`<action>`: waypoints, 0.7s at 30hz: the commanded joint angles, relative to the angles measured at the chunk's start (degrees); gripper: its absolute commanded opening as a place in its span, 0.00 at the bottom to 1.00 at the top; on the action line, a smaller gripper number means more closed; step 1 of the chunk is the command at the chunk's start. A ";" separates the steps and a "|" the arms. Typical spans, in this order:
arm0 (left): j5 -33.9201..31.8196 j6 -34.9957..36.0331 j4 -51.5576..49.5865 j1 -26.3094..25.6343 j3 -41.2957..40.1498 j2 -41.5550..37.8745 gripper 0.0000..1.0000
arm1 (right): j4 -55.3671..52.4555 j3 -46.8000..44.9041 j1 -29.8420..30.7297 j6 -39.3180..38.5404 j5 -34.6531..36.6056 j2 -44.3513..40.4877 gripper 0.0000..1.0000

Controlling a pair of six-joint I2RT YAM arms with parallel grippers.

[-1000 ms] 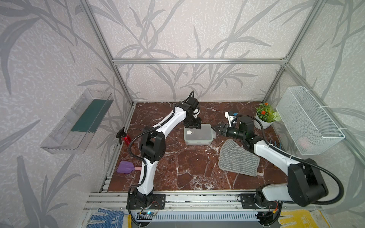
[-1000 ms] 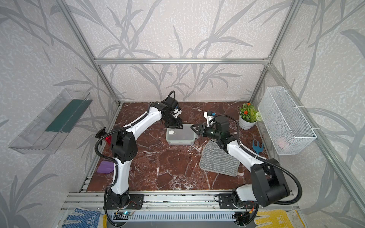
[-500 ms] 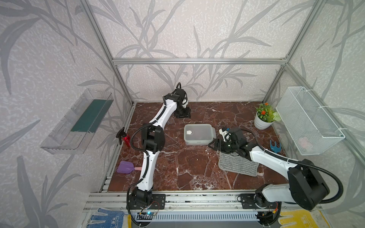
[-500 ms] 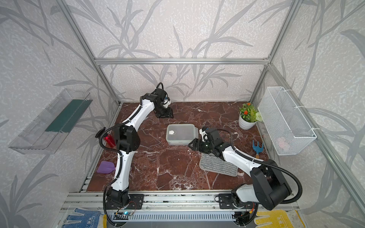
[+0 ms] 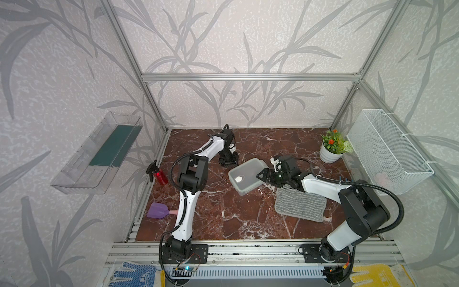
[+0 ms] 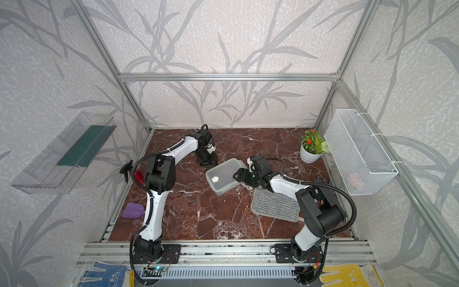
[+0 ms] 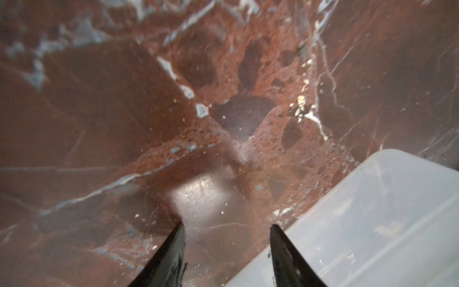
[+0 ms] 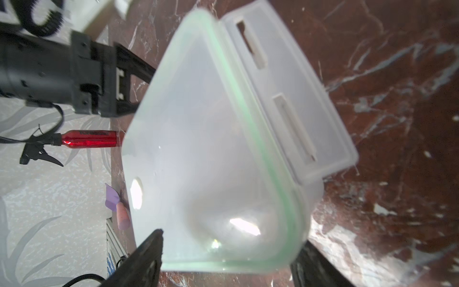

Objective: Wipe the insides of the lunch boxes
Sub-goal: Adjust the lunch box at the center of the board.

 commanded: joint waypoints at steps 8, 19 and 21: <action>-0.75 -2.91 3.28 0.07 -7.15 -9.77 0.53 | -4.86 2.82 -0.11 -3.08 1.44 -1.58 0.78; 0.79 -6.66 7.81 -1.08 -22.78 -22.47 0.53 | -2.41 10.11 -3.78 -4.93 -6.51 5.94 0.79; 0.77 -7.22 8.55 -1.51 -25.74 -24.32 0.53 | -1.49 11.68 -4.20 -4.61 -8.08 8.44 0.79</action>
